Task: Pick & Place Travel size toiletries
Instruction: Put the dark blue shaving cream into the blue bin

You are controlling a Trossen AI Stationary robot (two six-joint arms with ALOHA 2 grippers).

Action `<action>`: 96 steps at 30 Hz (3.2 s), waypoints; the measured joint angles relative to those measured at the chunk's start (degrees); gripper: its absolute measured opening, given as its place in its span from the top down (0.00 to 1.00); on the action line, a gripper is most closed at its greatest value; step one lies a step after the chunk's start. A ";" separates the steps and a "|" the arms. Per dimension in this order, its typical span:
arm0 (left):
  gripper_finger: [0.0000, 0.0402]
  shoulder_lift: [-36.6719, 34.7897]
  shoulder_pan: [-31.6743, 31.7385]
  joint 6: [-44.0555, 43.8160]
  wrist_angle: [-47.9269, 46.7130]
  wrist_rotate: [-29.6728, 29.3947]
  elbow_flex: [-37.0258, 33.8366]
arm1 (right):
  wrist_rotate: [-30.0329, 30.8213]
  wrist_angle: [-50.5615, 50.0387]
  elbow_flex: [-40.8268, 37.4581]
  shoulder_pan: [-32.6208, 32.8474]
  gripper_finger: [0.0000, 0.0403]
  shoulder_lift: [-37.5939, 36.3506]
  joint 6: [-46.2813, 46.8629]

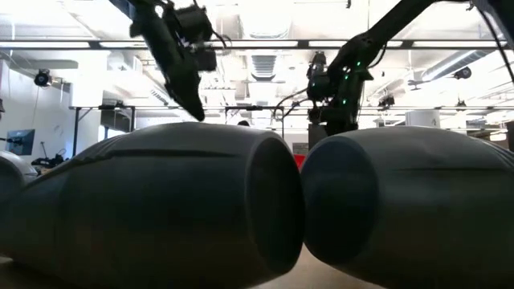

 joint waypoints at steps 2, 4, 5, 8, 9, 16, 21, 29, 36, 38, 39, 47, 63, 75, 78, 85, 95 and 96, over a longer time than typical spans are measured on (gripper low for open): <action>0.47 -1.73 0.00 -1.24 0.31 -0.02 0.05 | -0.08 0.35 0.09 0.09 0.18 1.85 -1.35; 0.47 -3.24 0.00 -2.25 1.05 -0.04 -0.17 | -0.27 1.90 -0.17 0.26 0.20 2.69 -2.30; 0.47 -3.87 0.00 -2.67 1.24 -0.10 -0.37 | -0.27 2.80 -0.32 0.28 0.21 2.71 -3.00; 0.47 -5.13 0.00 -3.28 1.23 -0.60 -0.65 | -0.15 4.04 -0.63 0.52 0.22 2.65 -4.71; 0.47 -5.44 0.00 -3.30 1.31 -0.64 -0.65 | -0.06 4.07 -0.73 0.58 0.22 2.61 -4.77; 0.47 -5.63 0.00 -2.52 1.99 -2.16 -1.00 | 1.86 4.80 -2.35 1.65 0.18 2.84 -9.10; 0.47 -5.58 -0.03 -2.01 3.98 -2.17 -2.83 | 5.65 5.90 -2.24 2.62 0.13 4.11 -9.18; 0.47 -5.54 -0.04 0.05 4.29 -2.16 -4.48 | 2.51 4.44 -1.54 1.70 0.16 7.42 -4.88; 0.47 -5.54 0.00 0.61 4.35 -2.12 -4.74 | 2.57 4.26 -0.47 1.59 0.26 8.92 -3.22; 0.47 -5.54 0.00 0.90 4.71 -2.16 -4.86 | 2.56 4.06 -0.06 1.34 0.30 8.92 -3.21; 0.47 -5.54 0.00 1.17 4.75 -2.16 -4.96 | 2.55 4.05 0.15 1.21 0.32 8.92 -3.21; 0.47 -5.62 0.04 2.19 4.25 -2.21 -5.44 | 2.80 1.52 0.62 0.11 0.62 8.75 -1.97; 0.47 -9.70 6.27 0.48 -3.05 -8.12 -5.57 | -3.08 0.19 17.20 2.12 0.70 0.47 3.84; 0.47 -11.55 11.04 0.95 -0.06 -5.67 -9.56 | -2.66 1.00 36.83 6.78 0.68 18.10 -6.89; 0.47 -11.54 11.04 0.96 0.01 -5.66 -10.33 | -1.28 0.62 41.08 6.50 0.68 22.89 -8.33; 0.47 -11.53 11.04 1.30 -0.35 -4.97 -11.25 | -0.64 -0.54 44.89 5.97 0.58 26.35 -8.86; 0.47 -10.48 13.52 5.92 2.43 2.44 -11.17 | 0.20 -2.68 44.03 6.34 0.30 23.11 -8.24; 0.47 -9.79 14.49 5.75 2.36 4.95 -11.03 | 0.47 -3.80 44.03 6.36 0.28 22.13 -8.26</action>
